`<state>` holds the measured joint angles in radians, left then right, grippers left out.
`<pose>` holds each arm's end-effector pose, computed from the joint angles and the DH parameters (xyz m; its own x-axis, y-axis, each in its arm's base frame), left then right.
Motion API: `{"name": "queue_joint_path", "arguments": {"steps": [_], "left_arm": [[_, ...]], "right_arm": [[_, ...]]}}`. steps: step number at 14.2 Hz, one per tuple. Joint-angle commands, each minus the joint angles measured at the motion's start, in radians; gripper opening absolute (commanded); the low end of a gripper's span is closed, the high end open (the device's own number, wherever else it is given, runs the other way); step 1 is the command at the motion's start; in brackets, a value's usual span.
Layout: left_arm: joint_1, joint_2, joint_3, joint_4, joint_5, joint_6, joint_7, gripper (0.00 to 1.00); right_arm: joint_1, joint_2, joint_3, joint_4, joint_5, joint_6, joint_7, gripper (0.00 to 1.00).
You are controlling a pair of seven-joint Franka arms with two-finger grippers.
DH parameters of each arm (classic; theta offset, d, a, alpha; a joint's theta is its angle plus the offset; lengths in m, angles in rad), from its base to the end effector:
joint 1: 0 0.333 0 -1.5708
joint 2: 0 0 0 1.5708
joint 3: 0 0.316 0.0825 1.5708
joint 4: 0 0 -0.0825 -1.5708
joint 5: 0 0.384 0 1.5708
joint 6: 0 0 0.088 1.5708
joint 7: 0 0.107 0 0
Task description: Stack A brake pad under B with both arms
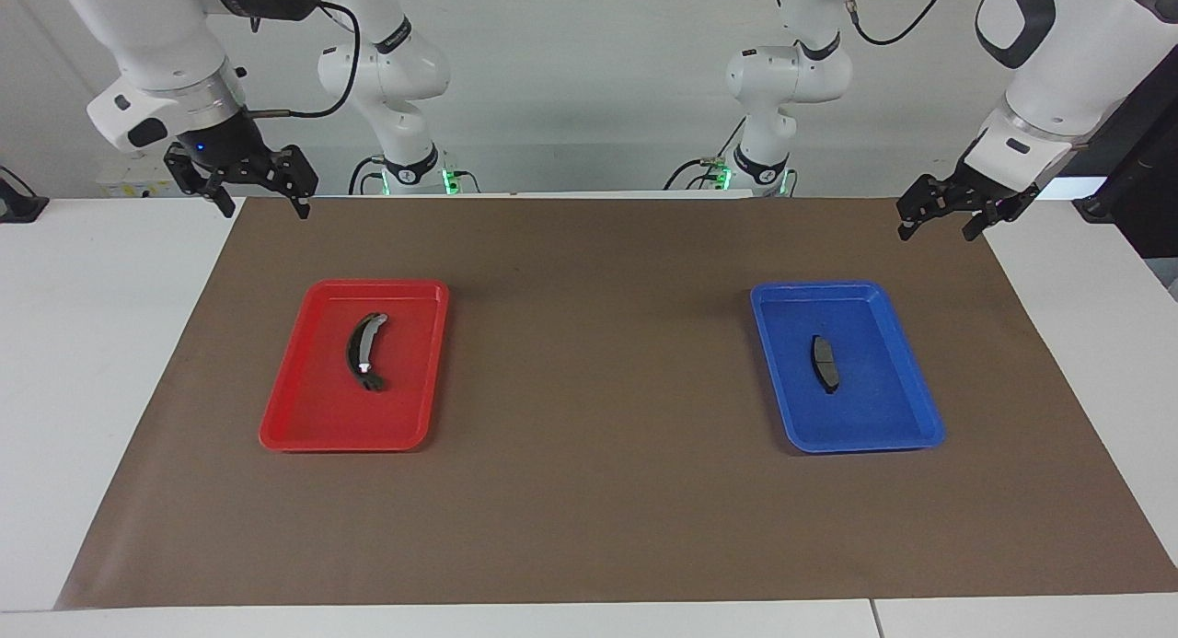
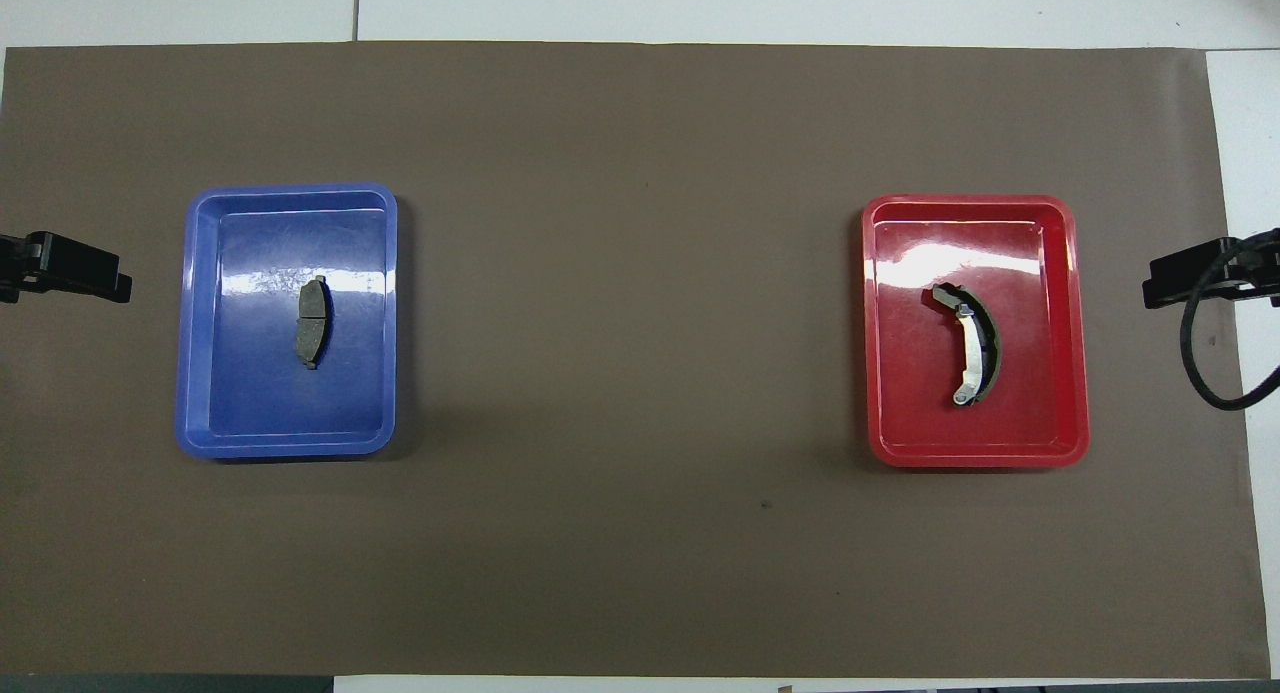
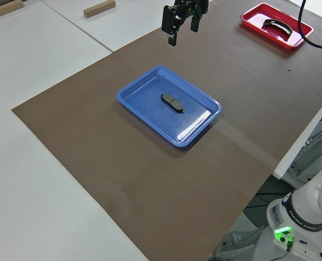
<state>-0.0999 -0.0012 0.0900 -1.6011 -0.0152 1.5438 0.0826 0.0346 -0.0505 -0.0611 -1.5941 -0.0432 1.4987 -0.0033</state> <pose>0.5502 -0.0071 0.6086 0.9942 -0.0928 -0.0546 -0.0918 -0.9956 0.0199 0.5309 -0.0198 0.6349 0.9986 -0.0261 -0.0451 -0.0243 -0.9989 0.0399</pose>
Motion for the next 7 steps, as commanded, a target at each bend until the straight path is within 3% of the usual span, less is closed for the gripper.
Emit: {"name": "queue_joint_path", "arguments": {"steps": [1,7], "left_arm": [[-0.004,-0.022,0.005,-0.022,0.009,0.007,0.005,0.98],[0.006,-0.022,0.016,-0.022,0.009,0.007,0.003,0.98]], "right_arm": [[-0.012,-0.002,0.007,-0.007,-0.007,0.014,0.002,1.00],[-0.012,-0.002,0.006,-0.007,-0.006,0.014,0.002,1.00]]}}
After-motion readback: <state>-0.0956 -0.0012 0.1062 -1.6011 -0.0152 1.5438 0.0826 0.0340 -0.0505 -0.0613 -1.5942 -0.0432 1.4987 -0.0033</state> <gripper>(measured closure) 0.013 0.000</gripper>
